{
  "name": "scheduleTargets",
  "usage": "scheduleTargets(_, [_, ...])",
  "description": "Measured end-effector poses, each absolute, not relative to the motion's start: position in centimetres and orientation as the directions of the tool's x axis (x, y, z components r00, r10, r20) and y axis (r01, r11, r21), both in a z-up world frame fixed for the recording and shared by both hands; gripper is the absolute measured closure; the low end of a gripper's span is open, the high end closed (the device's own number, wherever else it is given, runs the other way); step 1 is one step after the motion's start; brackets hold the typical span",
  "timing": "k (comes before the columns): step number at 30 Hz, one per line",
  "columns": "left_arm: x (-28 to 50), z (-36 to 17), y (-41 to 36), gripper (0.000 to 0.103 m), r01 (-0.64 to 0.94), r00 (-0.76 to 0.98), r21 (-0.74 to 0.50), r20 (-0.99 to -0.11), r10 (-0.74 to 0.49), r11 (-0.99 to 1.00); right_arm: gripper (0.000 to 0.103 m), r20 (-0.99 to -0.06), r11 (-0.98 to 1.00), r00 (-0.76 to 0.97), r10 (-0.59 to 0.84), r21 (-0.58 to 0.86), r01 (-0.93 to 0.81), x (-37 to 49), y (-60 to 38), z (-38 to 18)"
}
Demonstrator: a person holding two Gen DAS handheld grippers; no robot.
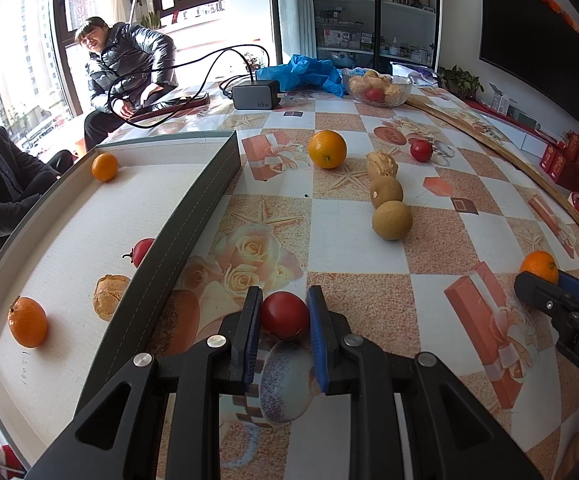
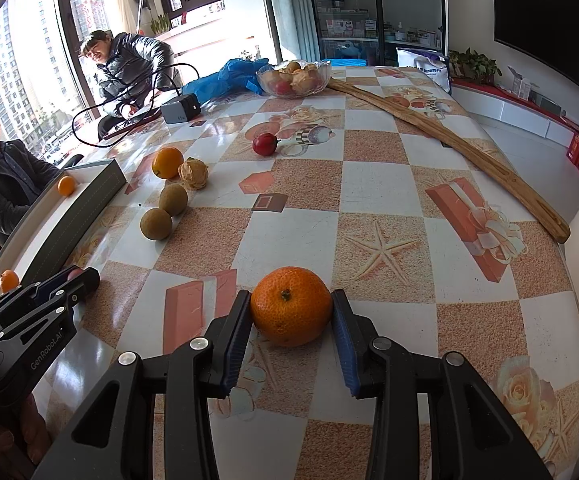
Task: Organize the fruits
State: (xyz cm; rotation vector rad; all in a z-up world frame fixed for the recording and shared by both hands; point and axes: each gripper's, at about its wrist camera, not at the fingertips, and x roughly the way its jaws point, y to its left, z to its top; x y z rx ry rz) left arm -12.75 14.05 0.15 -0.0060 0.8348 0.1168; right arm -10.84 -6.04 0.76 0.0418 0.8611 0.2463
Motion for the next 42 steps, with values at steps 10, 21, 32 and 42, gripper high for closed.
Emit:
scheduleTargets(10, [-12.7,0.1,14.1,0.078,-0.106,0.665,0.04,-0.74,0.101,0.994,0.063,-0.745,0.971,0.625,0.231,0.136,-0.198,-10.8,-6.0,0.8])
scheduleTargets(21, [-12.8,0.2,14.3,0.078,-0.104,0.667,0.011,-0.741,0.079,0.994,0.063,-0.742,0.969,0.624,0.243,0.152,-0.195,-10.8,-6.4,0.8])
scheduleTargets(32, [-13.2,0.7,15.9,0.078,-0.099,0.668,-0.113,-0.744,-0.018,0.989,0.063,-0.746,0.957,0.601,0.289,0.231,-0.174,-11.0,-7.7,1.2])
scheduleTargets(42, [-14.6,3.0,17.7,0.078,-0.11,0.692,-0.181,-0.719,-0.056,0.977,0.063,-0.738,0.943,0.589,0.33,0.231,-0.239,-10.2,-4.7,3.3])
